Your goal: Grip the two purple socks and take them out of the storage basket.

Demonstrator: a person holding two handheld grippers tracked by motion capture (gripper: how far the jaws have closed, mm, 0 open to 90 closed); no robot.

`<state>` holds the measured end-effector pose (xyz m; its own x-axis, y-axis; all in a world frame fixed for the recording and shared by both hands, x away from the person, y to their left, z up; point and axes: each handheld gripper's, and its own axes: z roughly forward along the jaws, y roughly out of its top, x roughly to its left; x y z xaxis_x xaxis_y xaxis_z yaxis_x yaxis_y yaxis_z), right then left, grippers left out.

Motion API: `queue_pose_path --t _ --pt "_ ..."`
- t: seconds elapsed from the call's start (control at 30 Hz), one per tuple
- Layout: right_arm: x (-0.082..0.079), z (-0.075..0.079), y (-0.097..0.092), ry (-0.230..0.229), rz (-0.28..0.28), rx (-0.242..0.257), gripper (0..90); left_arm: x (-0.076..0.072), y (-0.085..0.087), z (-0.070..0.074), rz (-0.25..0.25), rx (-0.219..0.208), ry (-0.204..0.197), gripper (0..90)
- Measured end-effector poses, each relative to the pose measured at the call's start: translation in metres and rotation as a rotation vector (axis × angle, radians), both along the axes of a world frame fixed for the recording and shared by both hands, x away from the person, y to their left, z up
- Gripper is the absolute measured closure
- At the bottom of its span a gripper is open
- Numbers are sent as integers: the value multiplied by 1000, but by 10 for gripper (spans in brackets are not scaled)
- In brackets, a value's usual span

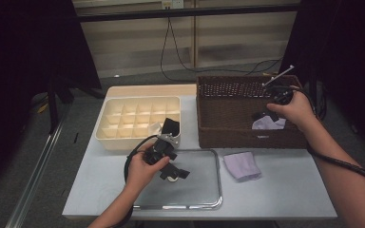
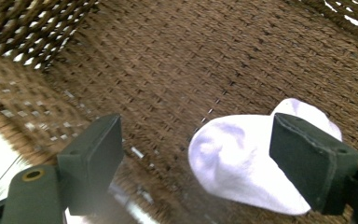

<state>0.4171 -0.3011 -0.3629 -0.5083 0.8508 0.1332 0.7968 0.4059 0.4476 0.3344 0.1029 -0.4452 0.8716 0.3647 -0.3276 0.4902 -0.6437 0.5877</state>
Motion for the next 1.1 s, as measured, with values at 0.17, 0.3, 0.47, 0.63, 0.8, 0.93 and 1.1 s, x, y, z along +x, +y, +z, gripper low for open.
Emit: queue_pose_path --t 0.17,0.3,0.47,0.63,0.8,0.93,1.1 --pt "9 -9 -5 6 -8 -15 166 0 0 -2 12 -8 4 49" --pt "15 -14 -10 8 -18 -9 161 0 1 -1 3 -5 6 49" --pt "21 -20 -12 14 -18 -7 159 1 2 -1 19 4 4 49" --pt "26 -26 -11 31 -17 -18 157 2 3 -2 13 3 6 49" --pt "30 -32 -15 32 -15 -18 157 2 4 -2 24 -6 13 49" --pt "32 -36 -18 35 -17 -25 157 2 4 -3 30 -9 19 49" --pt "35 -38 -21 30 -19 -19 157 2 4 -3 29 -3 17 49"
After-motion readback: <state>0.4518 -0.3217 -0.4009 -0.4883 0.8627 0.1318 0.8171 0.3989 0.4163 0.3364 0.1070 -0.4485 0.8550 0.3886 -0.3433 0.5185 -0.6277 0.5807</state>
